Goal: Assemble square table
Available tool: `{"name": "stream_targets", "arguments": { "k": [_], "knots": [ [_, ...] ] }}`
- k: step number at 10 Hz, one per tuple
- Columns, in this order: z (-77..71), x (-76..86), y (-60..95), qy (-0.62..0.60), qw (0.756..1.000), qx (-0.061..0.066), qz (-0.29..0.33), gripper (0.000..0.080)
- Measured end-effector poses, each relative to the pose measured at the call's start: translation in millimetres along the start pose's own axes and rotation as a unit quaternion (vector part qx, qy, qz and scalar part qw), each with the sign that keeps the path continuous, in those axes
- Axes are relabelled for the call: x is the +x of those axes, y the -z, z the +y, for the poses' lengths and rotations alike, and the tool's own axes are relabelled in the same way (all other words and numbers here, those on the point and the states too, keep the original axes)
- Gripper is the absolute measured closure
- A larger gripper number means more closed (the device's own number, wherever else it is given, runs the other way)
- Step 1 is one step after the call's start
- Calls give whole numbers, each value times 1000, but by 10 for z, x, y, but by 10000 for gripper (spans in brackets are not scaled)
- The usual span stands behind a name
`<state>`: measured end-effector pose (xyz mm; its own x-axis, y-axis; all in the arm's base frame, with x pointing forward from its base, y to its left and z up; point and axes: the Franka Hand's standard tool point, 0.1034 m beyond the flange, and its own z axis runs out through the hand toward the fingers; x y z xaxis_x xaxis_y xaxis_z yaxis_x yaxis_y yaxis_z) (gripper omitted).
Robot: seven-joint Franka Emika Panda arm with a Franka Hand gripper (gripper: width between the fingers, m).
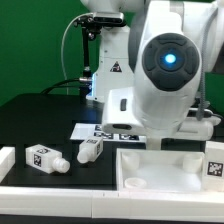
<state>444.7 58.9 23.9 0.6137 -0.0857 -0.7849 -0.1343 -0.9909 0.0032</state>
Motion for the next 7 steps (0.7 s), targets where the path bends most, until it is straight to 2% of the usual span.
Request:
{"name": "stream_targets", "arguments": {
  "k": [2, 4, 6, 7],
  "knots": [
    [0, -29, -99, -36, 999, 0, -3, 150],
    [34, -19, -89, -40, 999, 3, -2, 150],
    [48, -46, -168, -55, 998, 10, -12, 150],
    [-10, -65, -217, -64, 998, 14, -17, 150]
  ]
}}
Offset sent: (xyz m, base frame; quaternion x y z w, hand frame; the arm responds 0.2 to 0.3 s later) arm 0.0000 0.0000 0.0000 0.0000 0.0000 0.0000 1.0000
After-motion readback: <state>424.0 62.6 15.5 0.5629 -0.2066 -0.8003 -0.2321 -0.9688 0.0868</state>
